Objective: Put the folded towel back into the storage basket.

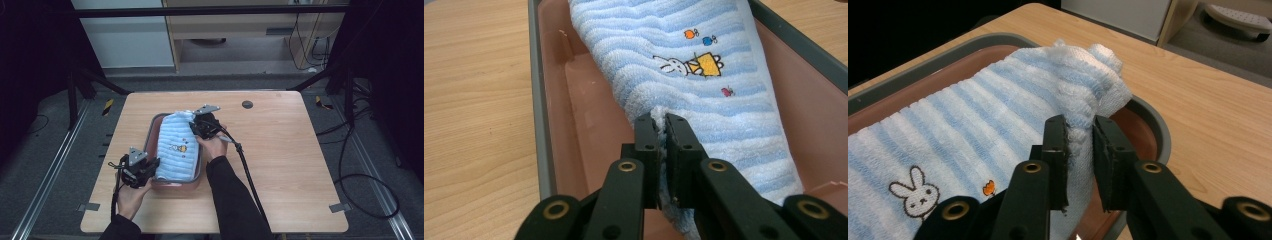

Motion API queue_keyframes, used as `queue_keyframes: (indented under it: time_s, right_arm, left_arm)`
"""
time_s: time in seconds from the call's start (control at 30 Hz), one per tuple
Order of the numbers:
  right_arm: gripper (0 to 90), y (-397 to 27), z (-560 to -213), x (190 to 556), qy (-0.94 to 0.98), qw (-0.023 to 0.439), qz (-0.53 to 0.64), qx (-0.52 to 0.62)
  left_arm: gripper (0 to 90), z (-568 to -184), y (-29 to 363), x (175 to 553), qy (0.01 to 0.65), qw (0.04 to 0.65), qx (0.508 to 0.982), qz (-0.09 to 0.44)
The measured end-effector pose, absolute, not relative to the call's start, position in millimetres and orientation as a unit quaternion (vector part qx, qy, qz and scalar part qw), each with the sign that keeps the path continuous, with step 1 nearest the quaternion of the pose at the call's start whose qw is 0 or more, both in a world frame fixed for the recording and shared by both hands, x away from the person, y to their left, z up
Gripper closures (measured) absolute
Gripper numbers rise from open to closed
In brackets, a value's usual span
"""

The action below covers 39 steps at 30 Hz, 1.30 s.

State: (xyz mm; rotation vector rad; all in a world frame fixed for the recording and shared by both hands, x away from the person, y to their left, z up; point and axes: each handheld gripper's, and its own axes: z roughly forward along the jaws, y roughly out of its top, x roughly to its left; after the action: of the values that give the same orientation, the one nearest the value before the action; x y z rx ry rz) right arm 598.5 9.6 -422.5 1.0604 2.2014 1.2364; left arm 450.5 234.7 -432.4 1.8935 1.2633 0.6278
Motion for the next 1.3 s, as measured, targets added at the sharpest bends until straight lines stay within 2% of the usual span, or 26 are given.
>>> queue_keyframes:
  time_s: [0.13, 0.43, 0.63, 1.07, 1.3]
  right_arm:
    - [71.3, 8.3, -422.9, 597.6, 0.789, 0.205, 0.437, 0.38]
    - [66.0, -3.3, -409.8, 590.4, 0.774, 0.222, 0.456, 0.378]
    - [57.0, -21.2, -393.8, 577.4, 0.76, 0.232, 0.479, 0.373]
    - [31.7, -88.3, -381.2, 542.8, 0.74, 0.246, 0.491, 0.388]
    - [25.9, -134.5, -390.0, 522.7, 0.732, 0.253, 0.481, 0.411]
  left_arm:
    - [75.7, -431.7, 237.1, 451.3, 0.501, 0.385, 0.736, 0.246]
    - [68.1, -420.1, 241.6, 446.4, 0.492, 0.411, 0.723, 0.257]
    - [61.8, -413.9, 240.6, 442.5, 0.48, 0.424, 0.723, 0.26]
    - [45.3, -409.2, 240.0, 438.5, 0.456, 0.442, 0.729, 0.256]
    - [39.3, -409.5, 241.8, 438.5, 0.446, 0.443, 0.736, 0.253]
